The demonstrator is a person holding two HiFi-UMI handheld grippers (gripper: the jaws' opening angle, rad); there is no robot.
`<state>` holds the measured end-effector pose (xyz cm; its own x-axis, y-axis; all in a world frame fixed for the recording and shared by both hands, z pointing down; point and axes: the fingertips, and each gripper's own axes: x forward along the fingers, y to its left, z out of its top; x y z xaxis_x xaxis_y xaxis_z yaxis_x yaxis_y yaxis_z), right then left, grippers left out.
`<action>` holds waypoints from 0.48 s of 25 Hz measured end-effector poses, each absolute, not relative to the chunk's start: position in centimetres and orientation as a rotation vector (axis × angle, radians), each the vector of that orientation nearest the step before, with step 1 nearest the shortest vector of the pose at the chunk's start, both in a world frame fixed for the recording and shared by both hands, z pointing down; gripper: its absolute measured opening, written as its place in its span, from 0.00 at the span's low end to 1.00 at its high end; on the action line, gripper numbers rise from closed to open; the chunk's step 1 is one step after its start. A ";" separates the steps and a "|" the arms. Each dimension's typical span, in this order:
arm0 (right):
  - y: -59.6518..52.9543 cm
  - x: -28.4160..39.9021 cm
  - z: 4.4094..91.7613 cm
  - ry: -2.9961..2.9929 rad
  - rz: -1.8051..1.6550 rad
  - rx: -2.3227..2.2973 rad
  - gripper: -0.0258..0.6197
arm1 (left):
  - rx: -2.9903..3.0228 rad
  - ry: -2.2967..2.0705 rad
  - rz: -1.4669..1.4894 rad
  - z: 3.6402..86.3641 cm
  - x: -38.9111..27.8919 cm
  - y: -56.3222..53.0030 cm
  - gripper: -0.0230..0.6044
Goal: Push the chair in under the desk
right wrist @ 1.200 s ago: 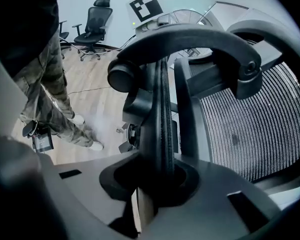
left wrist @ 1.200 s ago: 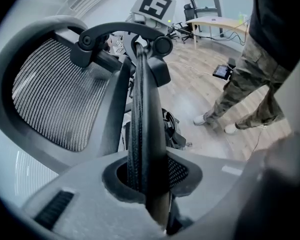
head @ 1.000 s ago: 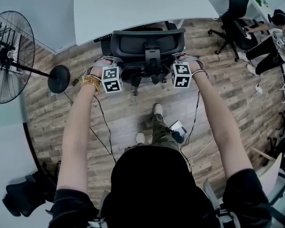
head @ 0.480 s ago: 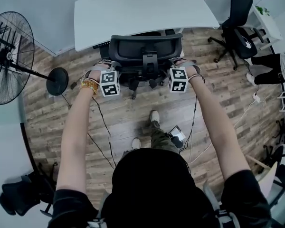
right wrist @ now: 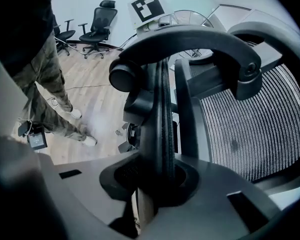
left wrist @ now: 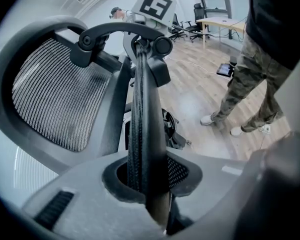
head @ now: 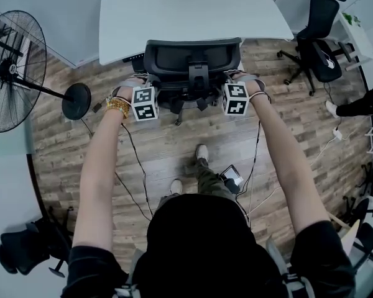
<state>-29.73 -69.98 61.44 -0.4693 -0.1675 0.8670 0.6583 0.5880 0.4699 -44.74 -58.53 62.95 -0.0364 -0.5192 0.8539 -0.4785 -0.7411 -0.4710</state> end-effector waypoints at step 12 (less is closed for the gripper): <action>-72.9 -31.6 61.4 -1.810 -1.078 -0.439 0.15 | -2.142 1.183 -1.953 62.8 -45.9 -60.8 0.16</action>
